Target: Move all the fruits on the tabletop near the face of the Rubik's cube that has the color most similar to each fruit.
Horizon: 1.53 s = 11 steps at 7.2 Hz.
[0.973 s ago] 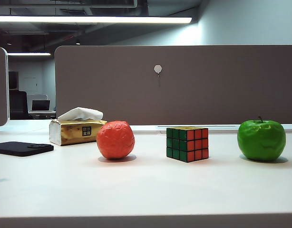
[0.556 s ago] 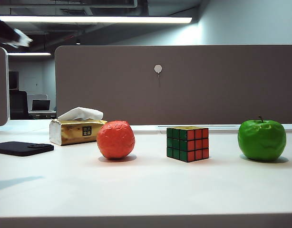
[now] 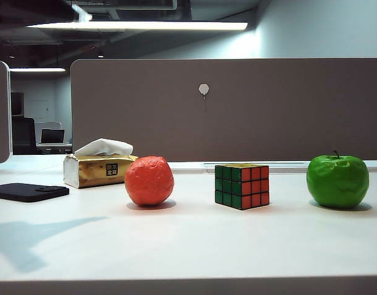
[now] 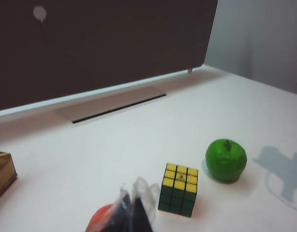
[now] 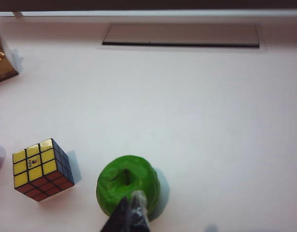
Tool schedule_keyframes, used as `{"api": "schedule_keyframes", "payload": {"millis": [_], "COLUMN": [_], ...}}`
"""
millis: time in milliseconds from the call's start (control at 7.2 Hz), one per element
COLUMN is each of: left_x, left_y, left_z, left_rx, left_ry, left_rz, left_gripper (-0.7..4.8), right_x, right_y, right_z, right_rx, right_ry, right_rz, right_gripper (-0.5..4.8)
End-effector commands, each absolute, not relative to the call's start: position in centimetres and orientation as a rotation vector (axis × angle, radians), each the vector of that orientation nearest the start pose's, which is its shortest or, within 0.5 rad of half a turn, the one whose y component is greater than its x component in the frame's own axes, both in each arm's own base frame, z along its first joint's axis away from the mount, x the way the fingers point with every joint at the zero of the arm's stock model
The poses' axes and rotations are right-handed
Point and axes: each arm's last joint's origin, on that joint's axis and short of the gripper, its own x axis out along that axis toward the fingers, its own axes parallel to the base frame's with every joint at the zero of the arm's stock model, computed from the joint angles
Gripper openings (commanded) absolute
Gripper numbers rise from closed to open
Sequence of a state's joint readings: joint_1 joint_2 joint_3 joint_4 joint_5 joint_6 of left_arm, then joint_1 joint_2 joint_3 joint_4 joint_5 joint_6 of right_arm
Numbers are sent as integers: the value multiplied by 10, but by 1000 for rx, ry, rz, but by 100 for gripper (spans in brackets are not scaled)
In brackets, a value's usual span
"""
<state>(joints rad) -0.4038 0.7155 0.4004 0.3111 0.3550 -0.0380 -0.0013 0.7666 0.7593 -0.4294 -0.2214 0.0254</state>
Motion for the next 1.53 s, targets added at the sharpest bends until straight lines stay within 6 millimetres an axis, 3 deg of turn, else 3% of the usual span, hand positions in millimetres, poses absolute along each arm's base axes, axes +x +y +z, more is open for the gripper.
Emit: {"api": "schedule_keyframes", "payload": {"millis": [139, 278, 417, 556, 695, 973, 1528], "left_x": [151, 158, 161, 159, 158, 158, 159], "left_y": [-80, -84, -98, -102, -103, -103, -103], "left_z": [254, 246, 234, 234, 234, 234, 233], "left_rx": [-83, -86, -84, -75, -75, -79, -77], "left_ry": [79, 136, 211, 209, 211, 213, 221], "left_rz": [-905, -925, -997, -1016, -1024, -1024, -1002], "left_gripper": [-5, -5, -5, -5, -5, -5, -5], "right_x": [191, 200, 240, 246, 271, 287, 298], "right_y": [11, 8, 7, 7, 5, 5, 6], "right_z": [289, 289, 269, 264, 241, 221, 216], "right_rx": [139, 96, 96, 96, 104, 111, 148], "right_ry": [662, 629, 647, 648, 677, 710, 726], "right_rz": [370, 287, 277, 276, 267, 265, 327], "right_gripper": [-1, -1, -1, -1, -1, -1, -1]}}
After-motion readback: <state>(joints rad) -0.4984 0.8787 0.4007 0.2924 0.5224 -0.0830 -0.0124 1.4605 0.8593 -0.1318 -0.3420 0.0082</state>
